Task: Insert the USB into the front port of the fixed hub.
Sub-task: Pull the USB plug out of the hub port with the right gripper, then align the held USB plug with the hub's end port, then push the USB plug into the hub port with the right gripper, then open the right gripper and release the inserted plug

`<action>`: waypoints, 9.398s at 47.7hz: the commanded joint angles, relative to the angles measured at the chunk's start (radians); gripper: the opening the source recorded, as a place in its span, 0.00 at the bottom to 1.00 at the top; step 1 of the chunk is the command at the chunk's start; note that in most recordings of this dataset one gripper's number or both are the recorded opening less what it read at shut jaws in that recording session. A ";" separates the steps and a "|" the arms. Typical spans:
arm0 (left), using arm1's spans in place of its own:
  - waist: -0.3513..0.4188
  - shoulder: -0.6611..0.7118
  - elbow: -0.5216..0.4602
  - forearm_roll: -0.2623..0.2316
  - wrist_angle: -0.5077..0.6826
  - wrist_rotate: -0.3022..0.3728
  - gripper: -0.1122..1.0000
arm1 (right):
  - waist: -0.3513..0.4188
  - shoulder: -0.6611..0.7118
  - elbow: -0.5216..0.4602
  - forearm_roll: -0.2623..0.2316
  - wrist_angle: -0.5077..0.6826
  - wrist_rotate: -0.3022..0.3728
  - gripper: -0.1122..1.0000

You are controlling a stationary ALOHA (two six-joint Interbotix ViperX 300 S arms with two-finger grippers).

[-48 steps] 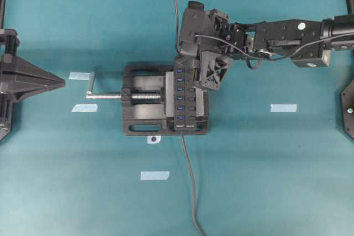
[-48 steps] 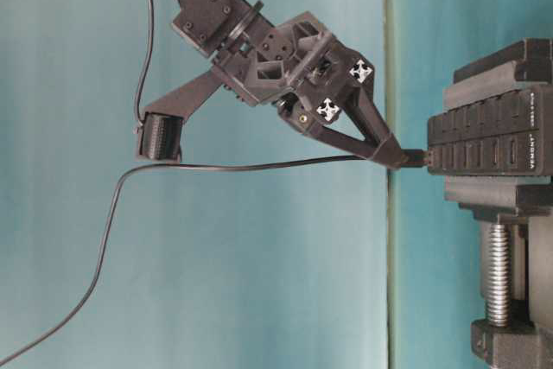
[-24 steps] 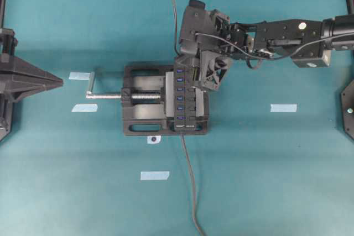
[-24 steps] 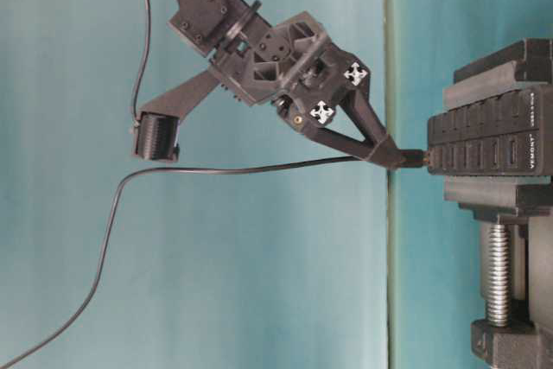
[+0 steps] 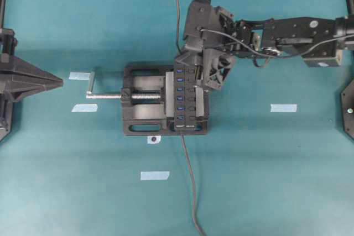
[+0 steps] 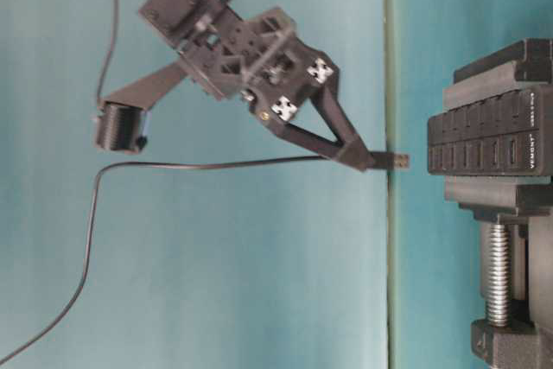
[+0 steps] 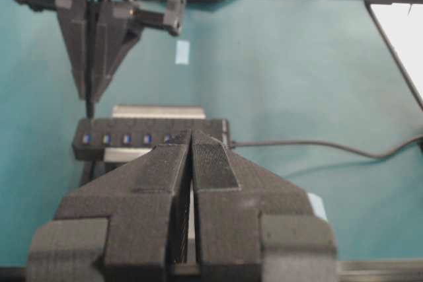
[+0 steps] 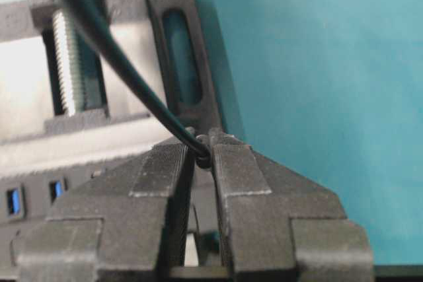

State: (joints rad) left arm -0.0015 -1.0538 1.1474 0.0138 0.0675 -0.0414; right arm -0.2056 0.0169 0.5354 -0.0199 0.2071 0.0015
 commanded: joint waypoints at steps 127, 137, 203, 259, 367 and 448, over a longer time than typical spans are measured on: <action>0.000 0.005 0.000 0.002 -0.011 -0.026 0.10 | 0.233 0.008 -0.038 0.009 0.058 0.247 0.18; 0.000 0.005 0.000 0.002 -0.011 -0.028 0.10 | 0.235 0.008 -0.038 0.009 0.061 0.247 0.18; 0.000 0.005 0.005 0.002 -0.011 -0.029 0.10 | 0.244 0.028 -0.028 0.011 0.071 0.276 0.18; 0.000 0.005 0.009 0.002 -0.012 -0.029 0.10 | 0.276 0.066 -0.028 0.043 0.091 0.278 0.18; 0.000 -0.008 0.018 0.002 -0.017 -0.034 0.10 | 0.273 0.052 -0.071 0.044 0.129 0.275 0.82; 0.000 -0.052 0.026 0.002 -0.011 -0.032 0.10 | 0.252 -0.107 0.012 0.037 0.133 0.273 0.82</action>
State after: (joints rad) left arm -0.0015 -1.1091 1.1842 0.0123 0.0614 -0.0736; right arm 0.0506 -0.0583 0.5568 0.0169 0.3482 0.2638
